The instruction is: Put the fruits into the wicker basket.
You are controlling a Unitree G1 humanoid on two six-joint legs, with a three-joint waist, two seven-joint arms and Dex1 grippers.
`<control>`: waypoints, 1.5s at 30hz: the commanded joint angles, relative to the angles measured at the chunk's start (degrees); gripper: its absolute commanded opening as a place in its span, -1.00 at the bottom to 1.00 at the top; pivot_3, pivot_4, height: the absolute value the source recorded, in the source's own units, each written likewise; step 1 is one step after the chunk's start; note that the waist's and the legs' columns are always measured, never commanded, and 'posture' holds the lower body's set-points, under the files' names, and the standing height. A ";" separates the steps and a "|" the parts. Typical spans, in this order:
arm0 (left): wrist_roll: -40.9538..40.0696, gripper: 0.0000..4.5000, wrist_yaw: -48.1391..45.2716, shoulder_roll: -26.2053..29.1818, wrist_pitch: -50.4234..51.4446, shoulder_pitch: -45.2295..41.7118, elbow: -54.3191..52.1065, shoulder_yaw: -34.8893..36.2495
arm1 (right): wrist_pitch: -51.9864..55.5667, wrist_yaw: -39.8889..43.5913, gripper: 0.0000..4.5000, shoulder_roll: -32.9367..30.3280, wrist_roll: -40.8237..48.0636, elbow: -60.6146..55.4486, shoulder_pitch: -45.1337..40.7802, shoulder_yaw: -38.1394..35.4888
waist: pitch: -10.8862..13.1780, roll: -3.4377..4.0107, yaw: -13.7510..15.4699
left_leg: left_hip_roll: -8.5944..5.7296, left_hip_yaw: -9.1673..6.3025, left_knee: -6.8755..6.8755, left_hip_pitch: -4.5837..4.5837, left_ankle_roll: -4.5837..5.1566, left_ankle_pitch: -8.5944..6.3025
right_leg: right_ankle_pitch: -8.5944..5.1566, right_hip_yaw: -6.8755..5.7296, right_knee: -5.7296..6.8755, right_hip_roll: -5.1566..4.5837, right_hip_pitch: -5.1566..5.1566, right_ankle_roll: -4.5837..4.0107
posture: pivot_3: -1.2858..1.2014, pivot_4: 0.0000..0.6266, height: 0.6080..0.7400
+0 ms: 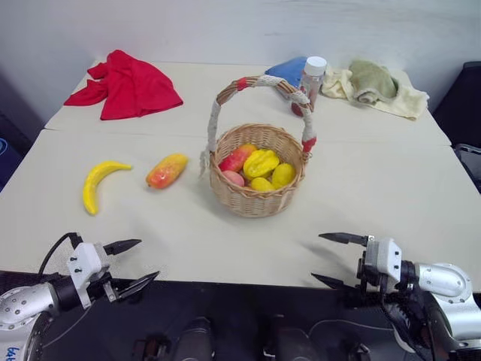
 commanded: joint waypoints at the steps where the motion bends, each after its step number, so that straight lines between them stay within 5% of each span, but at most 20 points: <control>1: 0.32 0.98 1.65 -0.62 -1.14 -0.04 0.13 0.06 | -0.28 -1.09 1.00 0.84 0.50 -1.54 -0.55 0.35 | 0.00 0.00 0.02 | 0.00 0.00 0.01 0.00 0.00 0.00 | 0.00 0.00 0.02 0.00 -0.01 0.00 | 0.03 -0.52 1.00; 7: -6.92 0.98 2.74 -1.23 4.73 2.21 -0.36 5.47 | 0.63 -2.09 1.00 5.72 4.92 -7.06 -3.59 3.13 | -0.01 -0.01 -0.17 | 0.04 0.02 0.00 0.00 -0.02 -0.01 | 0.00 0.04 0.03 0.02 -0.04 0.00 | 0.03 -0.52 1.00; 11: -10.35 0.98 8.61 -3.93 7.44 4.46 4.12 14.46 | 13.40 -5.69 1.00 6.99 14.95 -14.62 -8.06 4.07 | -0.01 -0.03 -0.45 | 0.12 0.00 0.01 0.00 -0.05 -0.03 | 0.00 0.06 0.05 0.02 -0.04 -0.01 | 0.03 -0.52 1.00; 18: -23.71 0.98 20.14 -10.05 19.83 7.90 10.39 29.87 | 10.43 -13.31 1.00 15.86 12.78 -17.51 -16.35 4.54 | -0.18 -0.34 -1.07 | 0.18 -0.04 -0.03 -0.01 -0.14 -0.11 | -0.04 -0.02 0.02 0.03 -0.08 -0.08 | 0.03 -0.52 1.00; 24: -35.84 0.98 28.27 -2.93 34.54 4.26 3.46 34.38 | 5.78 -8.98 1.00 15.18 9.35 -15.76 -17.06 6.33 | -0.24 -0.49 -0.22 | 0.12 -0.16 0.05 0.00 -0.02 -0.19 | -0.04 -0.09 -0.07 -0.07 0.09 -0.07 | 0.03 -0.52 1.00; 27: -35.96 0.98 32.81 3.59 40.01 -2.33 4.66 32.00 | 5.62 -8.70 1.00 15.34 9.23 -14.70 -17.65 6.50 | -0.26 -0.46 0.16 | 0.15 -0.19 0.05 0.12 -0.39 -0.28 | -0.05 -0.17 -0.04 -0.06 0.20 -0.13 | 0.03 -0.52 1.00; 30: -29.70 0.98 36.94 11.35 43.98 -15.12 13.25 22.41 | 5.70 -7.89 1.00 15.71 9.19 -13.47 -18.45 7.56 | -0.24 -0.40 0.16 | 0.14 -0.10 -0.01 0.24 -0.41 -0.32 | -0.06 -0.09 -0.07 -0.06 0.28 -0.15 | 0.03 -0.52 1.00; 37: -15.04 0.98 37.16 16.31 42.99 -38.62 35.75 5.27 | 5.32 -7.70 1.00 16.34 7.80 -11.39 -21.04 9.00 | -0.22 -0.40 -1.48 | 0.13 0.25 -0.08 -0.01 -0.28 -0.12 | -0.04 -0.02 0.15 0.01 -0.18 -0.13 | 0.03 -0.52 1.00; 41: -10.50 0.61 32.91 16.63 41.73 -44.80 43.42 0.58 | 6.34 -8.73 1.00 15.83 7.58 -12.19 -21.20 8.37 | -0.21 -0.48 -1.79 | 0.24 0.60 -0.01 0.01 -0.45 -0.14 | -0.05 -0.08 0.20 0.04 -0.33 -0.12 | 0.03 -0.52 1.00; 45: -7.54 0.03 30.46 16.85 41.45 -46.92 47.38 -0.69 | 6.76 -10.30 1.00 15.10 7.18 -12.97 -20.25 7.35 | -0.21 -0.49 -1.50 | 0.23 0.71 0.08 0.02 -0.41 -0.17 | -0.05 -0.02 0.21 0.02 -0.34 -0.12 | 0.03 -0.52 1.00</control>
